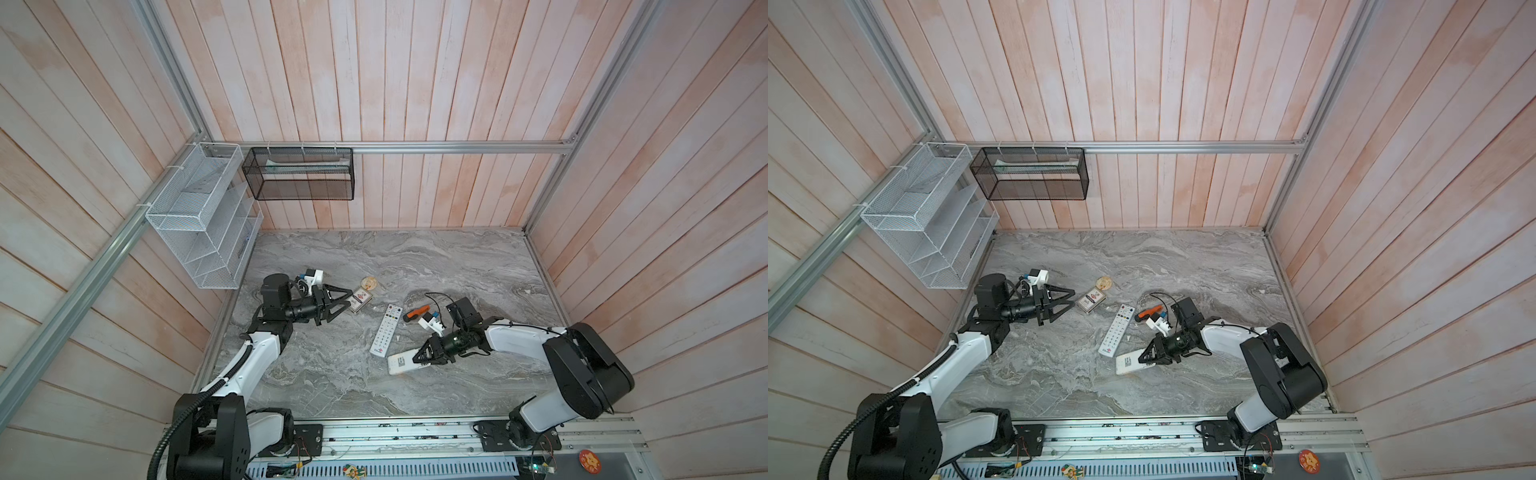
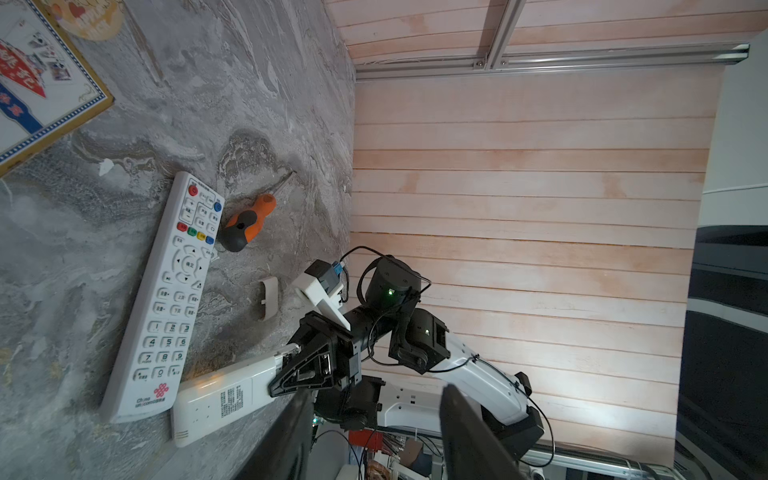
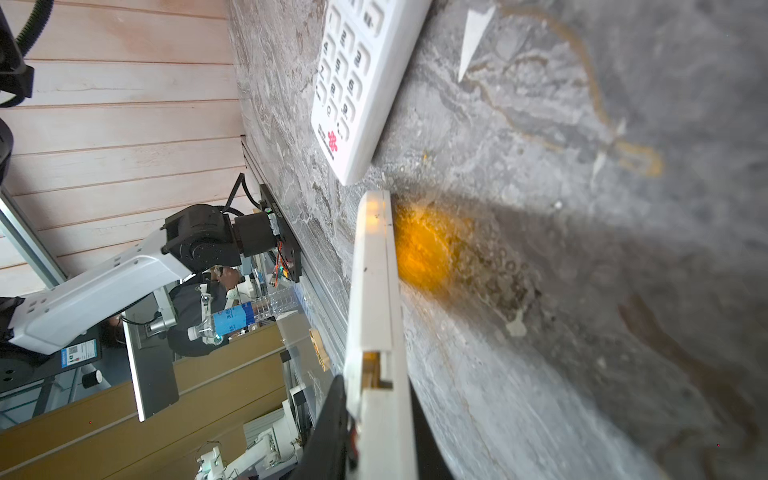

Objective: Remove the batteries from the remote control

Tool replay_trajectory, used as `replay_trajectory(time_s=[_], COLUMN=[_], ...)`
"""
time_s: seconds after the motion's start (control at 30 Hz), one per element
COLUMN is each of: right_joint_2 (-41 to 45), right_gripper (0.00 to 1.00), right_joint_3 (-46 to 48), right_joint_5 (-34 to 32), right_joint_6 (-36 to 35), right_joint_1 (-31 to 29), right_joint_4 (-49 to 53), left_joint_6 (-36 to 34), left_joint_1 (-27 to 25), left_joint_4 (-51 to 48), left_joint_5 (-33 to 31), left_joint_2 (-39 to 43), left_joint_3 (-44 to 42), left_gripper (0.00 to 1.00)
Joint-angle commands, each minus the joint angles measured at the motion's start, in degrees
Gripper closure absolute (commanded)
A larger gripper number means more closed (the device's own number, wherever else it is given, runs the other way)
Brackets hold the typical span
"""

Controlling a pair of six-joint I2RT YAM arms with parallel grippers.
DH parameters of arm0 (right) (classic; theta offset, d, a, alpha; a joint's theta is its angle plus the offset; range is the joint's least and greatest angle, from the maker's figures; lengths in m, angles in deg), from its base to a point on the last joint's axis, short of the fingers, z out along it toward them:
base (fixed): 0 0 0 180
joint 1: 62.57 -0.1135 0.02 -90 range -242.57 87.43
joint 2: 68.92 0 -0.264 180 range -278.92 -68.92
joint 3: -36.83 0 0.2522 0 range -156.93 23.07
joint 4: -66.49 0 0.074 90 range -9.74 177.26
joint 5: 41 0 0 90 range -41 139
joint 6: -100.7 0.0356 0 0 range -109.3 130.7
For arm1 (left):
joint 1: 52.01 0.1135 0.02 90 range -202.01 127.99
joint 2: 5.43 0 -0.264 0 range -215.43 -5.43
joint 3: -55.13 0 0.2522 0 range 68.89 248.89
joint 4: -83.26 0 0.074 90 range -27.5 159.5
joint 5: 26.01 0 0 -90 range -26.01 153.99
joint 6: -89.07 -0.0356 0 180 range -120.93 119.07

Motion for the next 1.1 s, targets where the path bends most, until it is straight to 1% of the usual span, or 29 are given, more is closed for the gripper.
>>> replay_trajectory(time_s=[0.0,0.2,0.37,0.43,0.53,0.67,0.8,0.87,0.97,1.07], right_joint_2=[-4.2,-8.1,-9.1,-8.9,-8.1,-7.7,-7.3,-7.0,-6.6,-5.8], right_gripper=[0.78,0.63,0.47,0.41,0.34,0.3,0.29,0.28,0.27,0.27], right_joint_3=[-1.3,-3.5,-5.4,-6.1,-7.6,-10.2,-12.3,-13.1,-14.6,-18.1], right_joint_5=[-3.8,-4.9,-7.6,-9.5,-14.4,-23.3,-29.6,-31.5,-32.2,-32.9], right_joint_6=[-0.8,-1.8,-2.9,-3.2,-4.0,-5.1,-5.8,-6.2,-6.2,-3.8], right_joint_1=[0.2,0.2,0.3,0.2,0.3,0.2,0.2,0.2,0.3,0.8], right_joint_4=[-1.8,-0.4,3.1,5.2,9.1,14.7,17.7,18.5,19.1,20.8], left_joint_6=[-1.0,-1.8,-2.1,-2.0,-2.2,-2.3,-2.3,-2.3,-2.7,-3.9], left_joint_1=[0.2,0.2,0.2,0.3,0.4,0.3,0.3,0.3,0.3,0.3], left_joint_4=[0.3,-0.6,-0.3,-0.2,-0.2,0.0,0.1,0.0,-0.5,-1.9], left_joint_5=[0.4,0.7,0.8,0.8,0.9,1.0,1.0,0.9,0.8,0.1], left_joint_2=[-0.4,-0.7,-1.5,-1.8,-2.2,-2.8,-2.9,-2.7,-2.1,-1.4], left_joint_3=[0.1,0.2,0.3,0.5,0.8,1.3,1.3,1.3,1.1,1.2], left_gripper=[0.48,0.47,0.47,0.46,0.46,0.46,0.46,0.46,0.46,0.46])
